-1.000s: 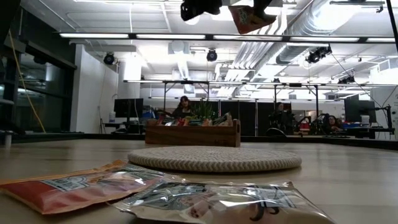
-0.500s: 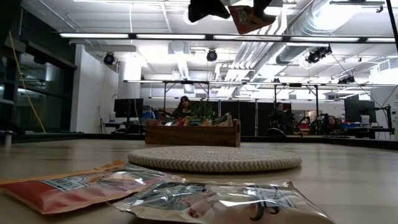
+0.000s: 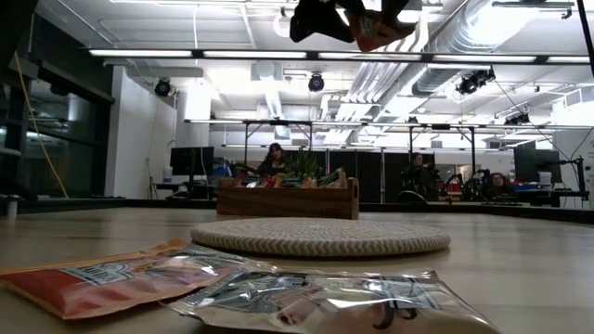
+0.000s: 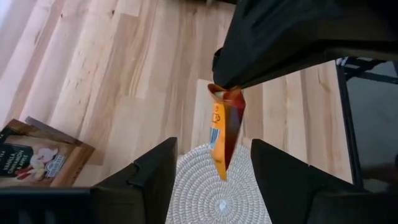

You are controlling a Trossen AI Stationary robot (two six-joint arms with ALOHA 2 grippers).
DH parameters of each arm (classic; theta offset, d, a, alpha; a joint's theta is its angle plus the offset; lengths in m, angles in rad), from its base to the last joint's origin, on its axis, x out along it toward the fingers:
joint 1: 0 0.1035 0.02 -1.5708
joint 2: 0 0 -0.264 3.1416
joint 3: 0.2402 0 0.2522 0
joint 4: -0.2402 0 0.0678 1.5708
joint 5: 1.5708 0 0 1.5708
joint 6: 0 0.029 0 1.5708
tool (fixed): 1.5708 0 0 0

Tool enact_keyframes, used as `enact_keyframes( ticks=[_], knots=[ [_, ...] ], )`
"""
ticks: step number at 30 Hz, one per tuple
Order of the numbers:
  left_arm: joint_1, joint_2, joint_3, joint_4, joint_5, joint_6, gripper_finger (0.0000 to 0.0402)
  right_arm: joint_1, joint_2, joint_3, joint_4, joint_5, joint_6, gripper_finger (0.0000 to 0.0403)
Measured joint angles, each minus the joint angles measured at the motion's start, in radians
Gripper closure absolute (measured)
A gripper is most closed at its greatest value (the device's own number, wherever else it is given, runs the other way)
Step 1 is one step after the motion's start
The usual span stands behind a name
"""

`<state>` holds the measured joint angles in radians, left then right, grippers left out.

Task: Pick & Place Tea
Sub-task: Put the orange tea bag into the middle section of the wooden organizer

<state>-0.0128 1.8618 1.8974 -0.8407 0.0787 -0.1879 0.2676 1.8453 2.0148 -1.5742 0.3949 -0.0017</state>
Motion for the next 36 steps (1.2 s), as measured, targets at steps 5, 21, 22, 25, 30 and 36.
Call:
enact_keyframes(
  ticks=[5,21,22,25,30,36],
  knots=[
    [0.0,0.0,0.0,0.005,-0.027,0.001,0.0235,0.0,0.0,0.0,0.001,-0.006,0.001,0.0403],
    [0.0,0.0,0.001,-0.003,-0.069,0.027,0.0397,0.0,0.001,0.0,0.005,0.002,0.023,0.0402],
    [0.0,0.0,0.001,-0.009,-0.071,0.03,0.0398,0.001,-0.003,-0.002,0.007,0.004,0.03,0.0402],
    [-0.001,0.0,0.004,-0.016,-0.091,0.034,0.0399,0.001,-0.023,-0.002,0.011,0.008,0.059,0.0401],
    [0.0,0.004,0.0,-0.066,-0.14,0.036,0.04,0.002,-0.105,-0.001,0.007,0.029,0.144,0.0376],
    [0.0,0.001,0.002,-0.058,-0.172,0.034,0.0401,0.002,-0.211,0.0,0.007,0.069,0.285,0.0331]
  ],
)
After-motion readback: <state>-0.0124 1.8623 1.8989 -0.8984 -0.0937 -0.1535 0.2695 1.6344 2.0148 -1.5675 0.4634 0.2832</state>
